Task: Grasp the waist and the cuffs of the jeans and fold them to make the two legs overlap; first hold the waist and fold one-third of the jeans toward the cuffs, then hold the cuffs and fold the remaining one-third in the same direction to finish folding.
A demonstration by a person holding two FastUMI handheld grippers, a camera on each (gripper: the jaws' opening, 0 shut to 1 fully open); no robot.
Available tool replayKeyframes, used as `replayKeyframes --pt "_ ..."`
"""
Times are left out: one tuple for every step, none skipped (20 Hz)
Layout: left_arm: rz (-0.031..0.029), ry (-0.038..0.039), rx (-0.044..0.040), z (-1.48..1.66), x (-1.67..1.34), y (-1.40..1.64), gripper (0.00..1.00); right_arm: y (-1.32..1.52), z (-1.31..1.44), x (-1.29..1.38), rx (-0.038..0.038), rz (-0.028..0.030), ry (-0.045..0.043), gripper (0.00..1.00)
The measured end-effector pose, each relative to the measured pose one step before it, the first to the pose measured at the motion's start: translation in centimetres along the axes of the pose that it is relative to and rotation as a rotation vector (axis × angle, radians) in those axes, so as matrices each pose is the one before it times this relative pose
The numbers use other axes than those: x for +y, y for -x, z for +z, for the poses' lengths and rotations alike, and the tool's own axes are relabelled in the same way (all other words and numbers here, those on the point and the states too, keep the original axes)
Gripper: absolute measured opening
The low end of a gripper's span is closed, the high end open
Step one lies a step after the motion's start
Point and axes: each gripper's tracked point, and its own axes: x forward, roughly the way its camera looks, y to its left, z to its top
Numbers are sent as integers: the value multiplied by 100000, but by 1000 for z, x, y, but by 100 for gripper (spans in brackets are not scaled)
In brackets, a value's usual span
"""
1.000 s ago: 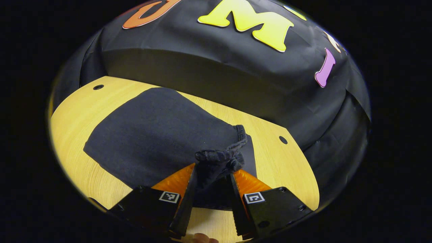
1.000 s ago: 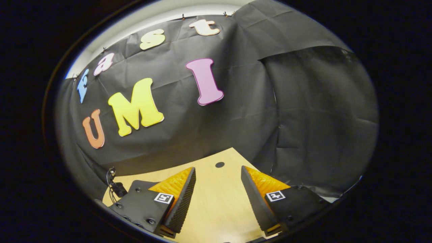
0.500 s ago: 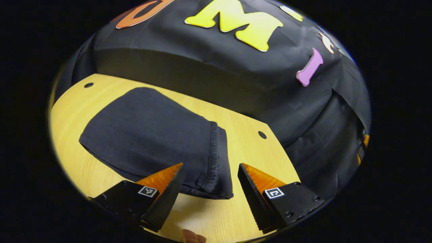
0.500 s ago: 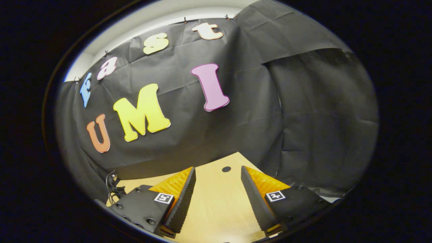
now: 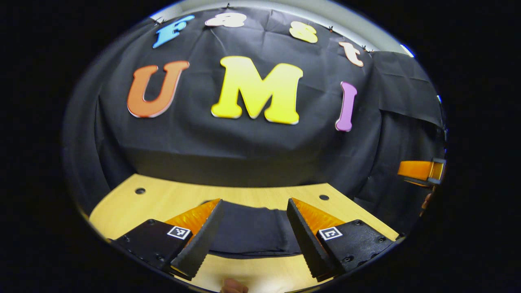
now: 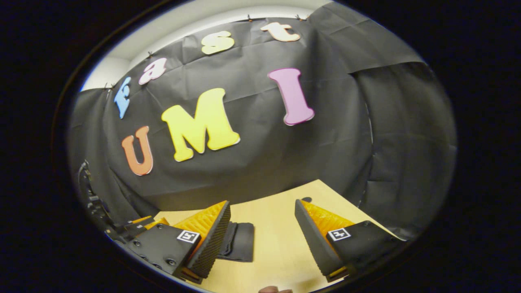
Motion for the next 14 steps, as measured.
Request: replayKeyframes --pt "2371 -921 -3059 1207 1313 1024 99 -340 -173 1592 -871 2185 1670 92" --pt "2202 -773 -3031 1404 1187 941 98 -388 -201 1772 -662 2252 1950 98" --pt "2274 -904 -2793 945 1142 1083 98 -205 -146 1615 -584 2481 1863 98" --pt "2657 -1204 -2805 1143 1011 1129 98 -172 -100 1622 -1180 2056 1990 98" --pt "2642 -1747 -2993 863 1190 905 100 -57 8 1259 -1867 1343 2252 98" --pt "2518 -1794 -1468 193 895 740 98 67 -142 1368 -1881 1140 2593 98" --pt "1710 -1462 -1159 151 685 628 98 58 -72 1142 -1463 519 2108 98" --pt "691 -660 -212 -106 700 673 92 42 -150 1223 -1570 1523 2107 98" --pt "463 171 569 -370 356 510 98 179 -58 945 -1224 643 1708 98" --pt "846 -69 846 -504 372 345 98 380 128 885 -2433 582 970 98" --pt "2505 494 1096 -633 660 77 98 435 525 849 -3512 1853 686 98" --pt "146 1717 1338 -748 274 68 98 429 880 680 -4765 796 1706 98" --pt "-1430 4310 1004 -510 -15 151 98 400 819 248 -4856 -268 2735 92" --pt "-1779 4727 595 -484 -130 256 100 456 406 247 -3787 78 3119 98"
